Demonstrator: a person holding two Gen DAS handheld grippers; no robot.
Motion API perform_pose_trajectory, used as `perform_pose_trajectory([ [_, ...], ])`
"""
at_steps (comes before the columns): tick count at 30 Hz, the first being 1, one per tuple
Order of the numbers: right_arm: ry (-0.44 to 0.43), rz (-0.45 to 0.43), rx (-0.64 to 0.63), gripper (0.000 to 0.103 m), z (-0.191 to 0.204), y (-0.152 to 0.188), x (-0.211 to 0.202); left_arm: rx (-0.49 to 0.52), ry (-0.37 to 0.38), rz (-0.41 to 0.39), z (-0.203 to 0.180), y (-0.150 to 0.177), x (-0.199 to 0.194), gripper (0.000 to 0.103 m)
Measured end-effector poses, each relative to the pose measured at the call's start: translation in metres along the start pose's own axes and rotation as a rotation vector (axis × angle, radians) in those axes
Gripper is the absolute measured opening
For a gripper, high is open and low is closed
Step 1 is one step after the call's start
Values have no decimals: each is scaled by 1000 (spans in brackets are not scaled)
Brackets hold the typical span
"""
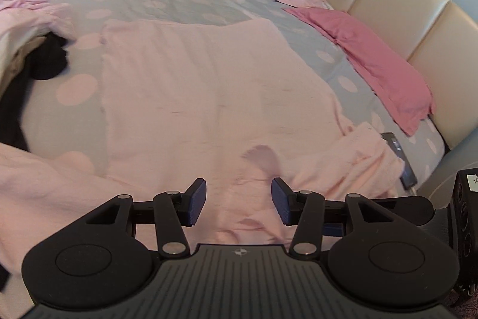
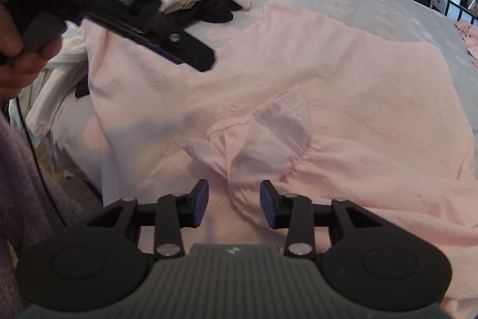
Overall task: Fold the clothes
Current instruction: 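Open the right tool to release the cuff while the left tool grasps it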
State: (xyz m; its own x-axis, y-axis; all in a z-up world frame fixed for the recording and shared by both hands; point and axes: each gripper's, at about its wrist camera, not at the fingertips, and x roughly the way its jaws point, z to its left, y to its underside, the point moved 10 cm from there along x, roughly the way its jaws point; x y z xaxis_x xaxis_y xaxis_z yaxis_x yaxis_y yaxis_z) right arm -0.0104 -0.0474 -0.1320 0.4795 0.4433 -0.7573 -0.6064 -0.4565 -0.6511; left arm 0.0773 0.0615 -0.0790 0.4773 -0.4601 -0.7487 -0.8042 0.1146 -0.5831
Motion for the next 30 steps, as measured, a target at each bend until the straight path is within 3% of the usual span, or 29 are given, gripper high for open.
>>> perform_pose_trajectory([
  [4, 36, 44, -15, 43, -17, 20, -20, 18, 36, 56, -29, 11, 27, 49],
  [8, 134, 70, -13, 52, -55, 50, -46, 64, 5, 124, -41, 26, 59, 48],
  [9, 167, 76, -4, 52, -66, 59, -51, 70, -4, 133, -42, 27, 65, 42],
  [10, 199, 83, 11, 52, -78, 69, -55, 60, 5, 136, -40, 26, 68, 24],
  [12, 250, 100, 78, 52, -101, 85, -61, 43, 20, 139, -38, 25, 72, 2],
  [15, 269, 83, 190, 52, -125, 96, -70, 49, 39, 87, -43, 10, 60, 0],
  [18, 257, 49, 206, 51, -132, 99, -73, 48, 56, -4, -54, -12, 37, 0],
  [21, 228, 38, 241, 51, -134, 103, -68, 1, 77, -103, -57, -35, 8, 0],
  [24, 254, 64, 291, 51, -147, 109, -66, -41, 70, -187, -49, -52, -23, 0],
  [30, 380, 136, 452, 51, -188, 134, -75, -182, -59, -287, 7, -62, -61, 0],
])
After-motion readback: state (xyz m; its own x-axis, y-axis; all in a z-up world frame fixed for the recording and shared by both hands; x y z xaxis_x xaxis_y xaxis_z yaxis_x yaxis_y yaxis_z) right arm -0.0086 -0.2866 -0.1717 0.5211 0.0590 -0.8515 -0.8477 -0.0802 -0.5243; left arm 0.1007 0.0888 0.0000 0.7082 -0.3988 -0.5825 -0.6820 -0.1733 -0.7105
